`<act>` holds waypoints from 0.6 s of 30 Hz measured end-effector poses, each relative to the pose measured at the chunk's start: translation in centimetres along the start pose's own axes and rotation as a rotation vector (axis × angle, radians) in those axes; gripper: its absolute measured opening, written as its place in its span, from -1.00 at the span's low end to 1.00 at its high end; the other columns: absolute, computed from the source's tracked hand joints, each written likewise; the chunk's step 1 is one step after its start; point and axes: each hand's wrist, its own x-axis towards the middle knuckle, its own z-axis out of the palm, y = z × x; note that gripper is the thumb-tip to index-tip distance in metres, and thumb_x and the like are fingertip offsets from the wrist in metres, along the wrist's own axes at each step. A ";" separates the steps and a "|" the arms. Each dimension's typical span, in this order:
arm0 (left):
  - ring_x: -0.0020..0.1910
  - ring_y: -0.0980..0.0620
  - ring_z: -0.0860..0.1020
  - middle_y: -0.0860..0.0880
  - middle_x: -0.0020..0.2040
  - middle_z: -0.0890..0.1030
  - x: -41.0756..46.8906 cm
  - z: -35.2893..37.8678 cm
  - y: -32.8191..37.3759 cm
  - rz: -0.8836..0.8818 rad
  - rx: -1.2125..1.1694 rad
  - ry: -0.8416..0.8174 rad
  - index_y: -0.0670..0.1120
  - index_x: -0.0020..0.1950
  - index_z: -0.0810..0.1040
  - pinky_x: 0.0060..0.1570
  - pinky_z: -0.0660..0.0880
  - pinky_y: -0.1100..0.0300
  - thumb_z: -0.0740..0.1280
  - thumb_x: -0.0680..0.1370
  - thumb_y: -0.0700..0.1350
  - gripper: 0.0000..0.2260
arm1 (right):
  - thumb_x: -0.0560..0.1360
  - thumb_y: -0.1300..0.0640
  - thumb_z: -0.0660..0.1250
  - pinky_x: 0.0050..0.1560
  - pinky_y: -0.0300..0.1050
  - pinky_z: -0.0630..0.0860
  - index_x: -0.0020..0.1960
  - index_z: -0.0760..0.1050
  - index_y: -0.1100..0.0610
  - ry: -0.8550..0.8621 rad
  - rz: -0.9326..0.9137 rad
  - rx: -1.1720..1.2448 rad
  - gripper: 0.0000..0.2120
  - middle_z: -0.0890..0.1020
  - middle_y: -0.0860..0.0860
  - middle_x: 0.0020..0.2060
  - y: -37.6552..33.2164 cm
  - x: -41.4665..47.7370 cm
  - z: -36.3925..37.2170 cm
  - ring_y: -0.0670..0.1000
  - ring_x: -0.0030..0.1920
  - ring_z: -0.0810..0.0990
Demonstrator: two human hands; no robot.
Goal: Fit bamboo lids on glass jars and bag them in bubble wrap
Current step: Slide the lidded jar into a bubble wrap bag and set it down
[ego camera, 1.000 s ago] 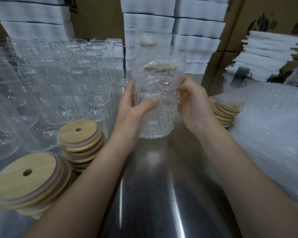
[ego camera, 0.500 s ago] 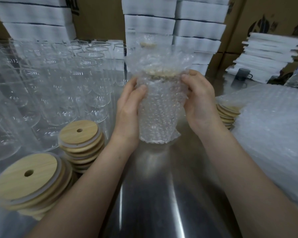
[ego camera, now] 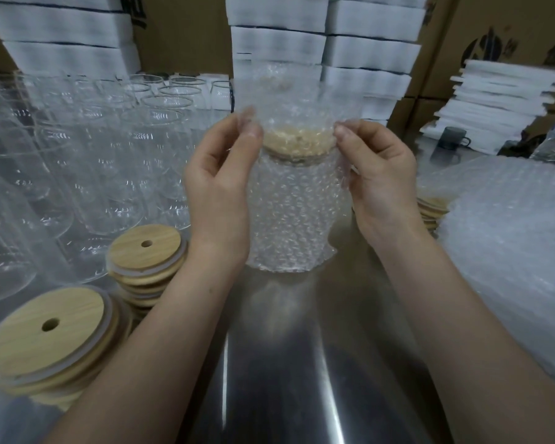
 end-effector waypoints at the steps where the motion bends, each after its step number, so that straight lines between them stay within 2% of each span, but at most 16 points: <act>1: -0.02 0.16 0.58 0.07 -0.02 0.64 0.0 0.0 0.1 0.018 0.024 -0.015 -0.05 0.15 0.61 -0.05 0.47 0.33 0.36 0.52 -0.12 -0.78 | 0.49 0.29 0.41 -0.06 -0.06 0.44 -0.13 0.62 0.08 -0.001 -0.009 0.000 -0.88 0.68 -0.08 -0.25 0.0 -0.1 0.1 0.02 -0.13 0.53; 4: -0.21 0.24 0.52 0.13 -0.17 0.63 0.2 0.0 0.2 0.055 0.063 0.008 -0.03 0.00 0.64 -0.21 0.42 0.41 0.39 0.53 -0.25 -0.87 | 0.50 0.32 0.40 -0.23 -0.21 0.46 -0.08 0.58 0.12 -0.003 -0.033 -0.002 -0.88 0.68 -0.10 -0.24 -0.1 -0.2 0.3 -0.10 -0.20 0.58; 7: -0.26 0.26 0.52 0.17 -0.27 0.61 0.5 -0.2 0.2 0.078 0.072 0.055 0.01 -0.17 0.60 -0.22 0.43 0.38 0.40 0.52 -0.29 -0.80 | 0.51 0.35 0.38 -0.37 -0.30 0.45 -0.02 0.57 0.12 0.011 -0.057 -0.004 -0.84 0.69 -0.12 -0.21 -0.1 -0.2 0.2 -0.17 -0.22 0.61; 12: -0.23 0.16 0.47 0.11 -0.21 0.57 0.7 -0.3 -0.2 0.117 0.075 0.026 0.04 -0.12 0.57 -0.18 0.42 0.25 0.35 0.53 -0.33 -0.76 | 0.54 0.35 0.34 -0.20 -0.11 0.45 -0.05 0.62 0.08 0.008 -0.078 -0.022 -0.81 0.69 -0.11 -0.24 0.0 -0.2 0.2 -0.10 -0.18 0.61; 15: -0.29 0.16 0.41 0.13 -0.25 0.57 0.8 -0.5 -0.4 0.105 0.061 -0.012 0.11 -0.10 0.64 -0.27 0.39 0.30 0.31 0.54 -0.33 -0.68 | 0.54 0.37 0.31 -0.15 -0.16 0.47 -0.10 0.58 0.11 -0.011 -0.065 0.008 -0.81 0.67 -0.13 -0.31 0.0 -0.2 0.2 -0.13 -0.22 0.59; 18: -0.28 0.15 0.43 0.15 -0.27 0.59 0.9 -0.5 -0.7 0.069 0.011 -0.004 0.11 -0.25 0.65 -0.27 0.37 0.30 0.31 0.53 -0.34 -0.64 | 0.52 0.44 0.26 -0.20 -0.22 0.45 -0.17 0.52 0.12 -0.023 -0.037 0.038 -0.74 0.62 -0.14 -0.34 0.0 -0.2 0.1 -0.14 -0.28 0.54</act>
